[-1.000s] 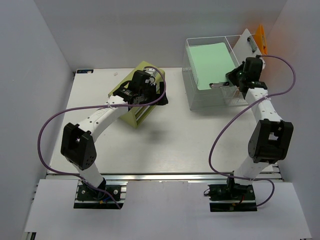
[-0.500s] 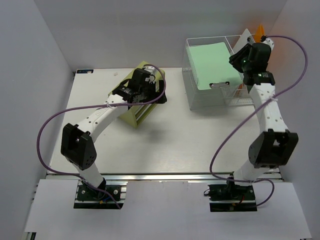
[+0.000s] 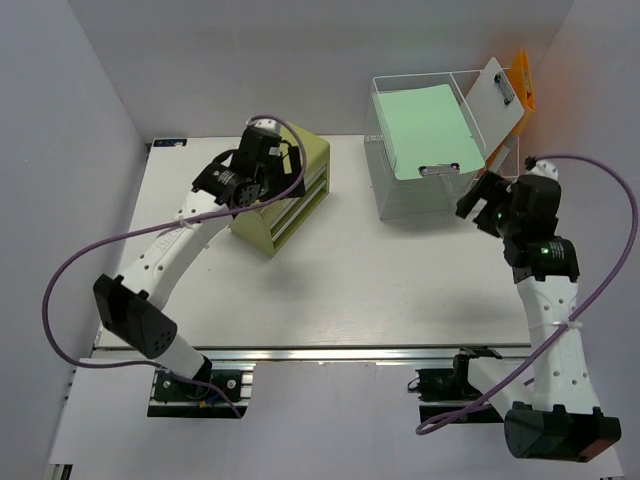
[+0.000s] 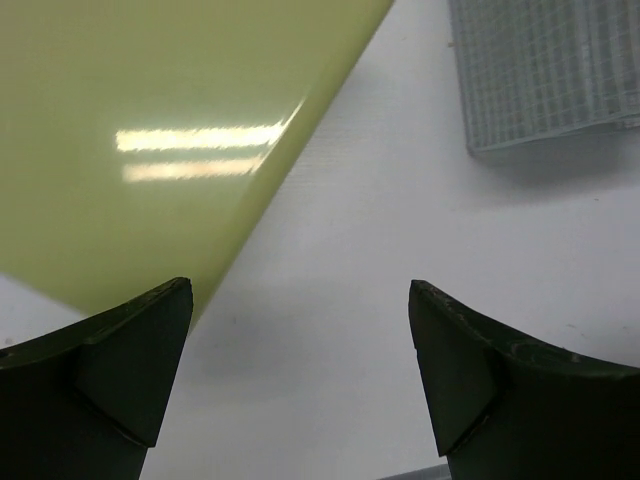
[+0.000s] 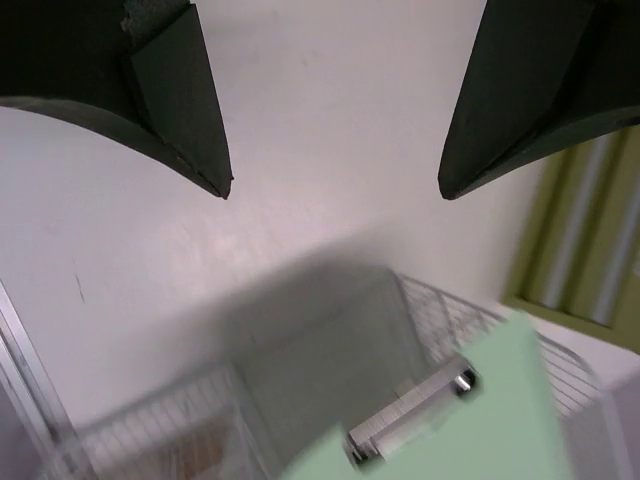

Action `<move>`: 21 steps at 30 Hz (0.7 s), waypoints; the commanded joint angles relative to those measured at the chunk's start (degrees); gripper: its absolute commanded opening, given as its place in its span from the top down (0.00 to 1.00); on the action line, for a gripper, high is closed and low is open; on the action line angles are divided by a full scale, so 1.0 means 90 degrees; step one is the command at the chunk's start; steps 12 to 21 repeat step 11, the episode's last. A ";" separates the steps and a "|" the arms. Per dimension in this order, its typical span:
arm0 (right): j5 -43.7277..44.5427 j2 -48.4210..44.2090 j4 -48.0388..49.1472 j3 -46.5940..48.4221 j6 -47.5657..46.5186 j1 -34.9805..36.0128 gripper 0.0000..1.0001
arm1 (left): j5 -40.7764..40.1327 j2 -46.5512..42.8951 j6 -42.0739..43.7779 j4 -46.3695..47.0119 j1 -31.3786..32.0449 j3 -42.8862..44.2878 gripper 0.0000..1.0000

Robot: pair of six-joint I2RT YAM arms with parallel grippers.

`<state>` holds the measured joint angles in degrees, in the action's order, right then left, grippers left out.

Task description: Organize the desk

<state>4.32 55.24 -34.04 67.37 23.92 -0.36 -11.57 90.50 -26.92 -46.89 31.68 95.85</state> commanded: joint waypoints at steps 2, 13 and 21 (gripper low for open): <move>0.0360 -0.0453 -0.1060 -0.0570 -0.0480 -0.0028 0.11 | -0.0626 -0.0787 -0.0631 -0.0824 -0.0122 -0.0804 0.02; 0.0028 -0.1079 -0.0749 -0.1148 -0.0392 -0.0028 0.11 | -0.0628 -0.2163 -0.1403 -0.0708 -0.0132 -0.1978 0.02; 0.0028 -0.1079 -0.0749 -0.1148 -0.0392 -0.0028 0.11 | -0.0628 -0.2163 -0.1403 -0.0708 -0.0132 -0.1978 0.02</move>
